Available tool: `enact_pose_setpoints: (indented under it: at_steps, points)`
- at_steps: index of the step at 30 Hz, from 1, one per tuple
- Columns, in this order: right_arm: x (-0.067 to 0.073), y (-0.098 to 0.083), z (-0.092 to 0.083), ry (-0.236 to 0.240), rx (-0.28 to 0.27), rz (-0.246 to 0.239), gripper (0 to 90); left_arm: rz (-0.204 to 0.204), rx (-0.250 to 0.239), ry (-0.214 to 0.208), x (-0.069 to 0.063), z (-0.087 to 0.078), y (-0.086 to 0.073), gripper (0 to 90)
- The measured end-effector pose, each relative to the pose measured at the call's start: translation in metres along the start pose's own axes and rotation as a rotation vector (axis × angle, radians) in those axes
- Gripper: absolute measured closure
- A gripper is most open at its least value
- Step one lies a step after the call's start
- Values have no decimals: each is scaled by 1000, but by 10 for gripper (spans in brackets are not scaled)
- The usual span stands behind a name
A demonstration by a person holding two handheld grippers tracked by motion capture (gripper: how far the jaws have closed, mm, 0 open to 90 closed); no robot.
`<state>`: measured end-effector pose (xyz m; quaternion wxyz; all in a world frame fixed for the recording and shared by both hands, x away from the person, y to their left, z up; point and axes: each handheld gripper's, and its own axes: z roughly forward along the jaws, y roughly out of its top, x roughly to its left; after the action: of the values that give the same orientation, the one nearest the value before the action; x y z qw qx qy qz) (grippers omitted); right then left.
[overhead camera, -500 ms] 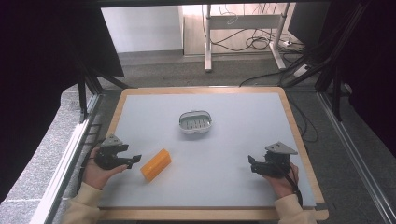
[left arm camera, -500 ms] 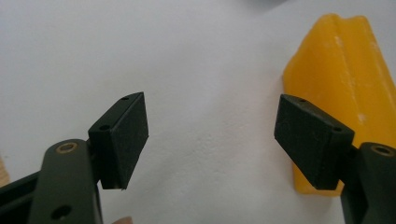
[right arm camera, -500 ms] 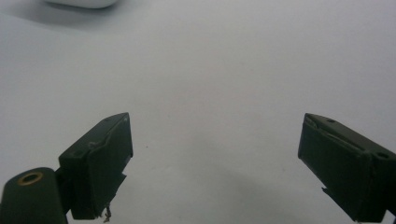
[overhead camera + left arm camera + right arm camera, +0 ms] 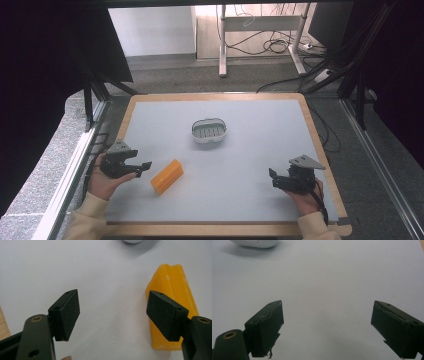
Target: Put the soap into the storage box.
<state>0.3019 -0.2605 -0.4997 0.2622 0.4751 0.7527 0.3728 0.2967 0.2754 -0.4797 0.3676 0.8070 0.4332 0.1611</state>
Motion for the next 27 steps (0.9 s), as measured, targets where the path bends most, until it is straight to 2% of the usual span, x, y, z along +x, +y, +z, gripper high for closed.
enact_pose_setpoints:
  at_steps: [2,6,8,13,17,21,27]
  points:
    - [1,0,-1,-5,-4,-9,127,0,14,-1,1,0,-1,275]
    - [-1,0,-1,-15,-15,-15,142,-14,12,-19,3,-3,0,284]
    - [-2,-1,1,-11,-10,-19,143,-11,23,-10,3,-4,1,285]
    - [1,-1,1,-2,-3,-33,143,5,38,-3,-2,-7,5,285]
    - [5,-2,-6,5,-17,-52,151,37,29,7,-11,-18,13,289]
    - [7,-2,-10,11,-28,-61,155,51,21,-6,-16,-26,21,296]
    - [6,-1,-8,15,-30,-67,157,58,54,-45,-18,-22,28,299]
